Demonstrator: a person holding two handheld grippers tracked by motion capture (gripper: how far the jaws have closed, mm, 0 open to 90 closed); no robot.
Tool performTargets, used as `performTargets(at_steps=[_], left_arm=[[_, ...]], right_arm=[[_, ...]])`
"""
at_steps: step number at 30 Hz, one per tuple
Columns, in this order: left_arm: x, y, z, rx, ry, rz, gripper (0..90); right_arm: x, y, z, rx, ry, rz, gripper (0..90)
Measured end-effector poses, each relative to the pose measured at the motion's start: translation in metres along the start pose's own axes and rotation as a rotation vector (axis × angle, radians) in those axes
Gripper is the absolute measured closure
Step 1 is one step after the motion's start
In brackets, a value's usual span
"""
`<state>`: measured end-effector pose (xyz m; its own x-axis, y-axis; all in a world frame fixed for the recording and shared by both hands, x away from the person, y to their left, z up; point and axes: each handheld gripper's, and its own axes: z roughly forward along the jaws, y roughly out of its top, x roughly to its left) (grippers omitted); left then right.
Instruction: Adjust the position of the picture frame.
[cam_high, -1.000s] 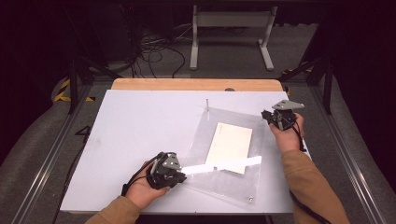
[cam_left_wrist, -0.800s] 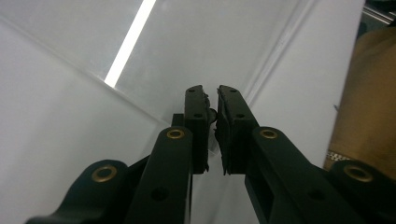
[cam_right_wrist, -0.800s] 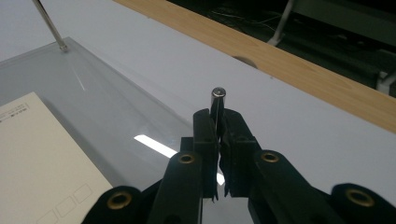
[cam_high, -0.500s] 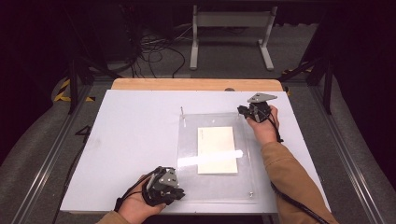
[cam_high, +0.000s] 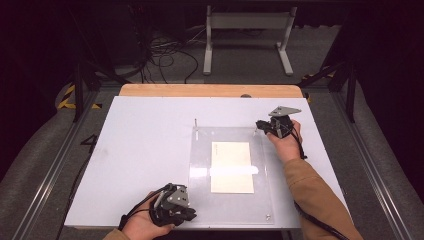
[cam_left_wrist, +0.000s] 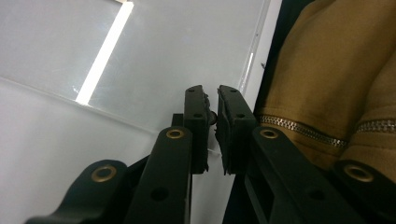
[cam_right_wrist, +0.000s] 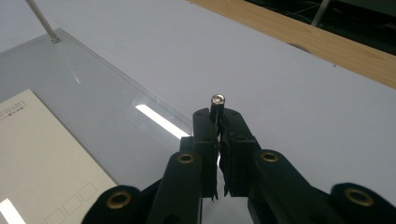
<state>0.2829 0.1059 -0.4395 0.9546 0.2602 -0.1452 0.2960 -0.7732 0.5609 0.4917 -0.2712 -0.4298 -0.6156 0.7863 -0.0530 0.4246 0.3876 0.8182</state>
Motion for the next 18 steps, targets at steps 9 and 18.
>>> performTargets(at_steps=[9,18], left_arm=[[0.003,-0.003,-0.01,-0.065,-0.105,-0.014,89.7],[0.02,-0.007,-0.018,-0.21,0.029,-0.11,65.6]], right_arm=[[0.002,-0.001,-0.001,0.003,0.01,0.0,84.8],[-0.001,-0.01,-0.016,-0.05,-0.01,0.011,70.4]])
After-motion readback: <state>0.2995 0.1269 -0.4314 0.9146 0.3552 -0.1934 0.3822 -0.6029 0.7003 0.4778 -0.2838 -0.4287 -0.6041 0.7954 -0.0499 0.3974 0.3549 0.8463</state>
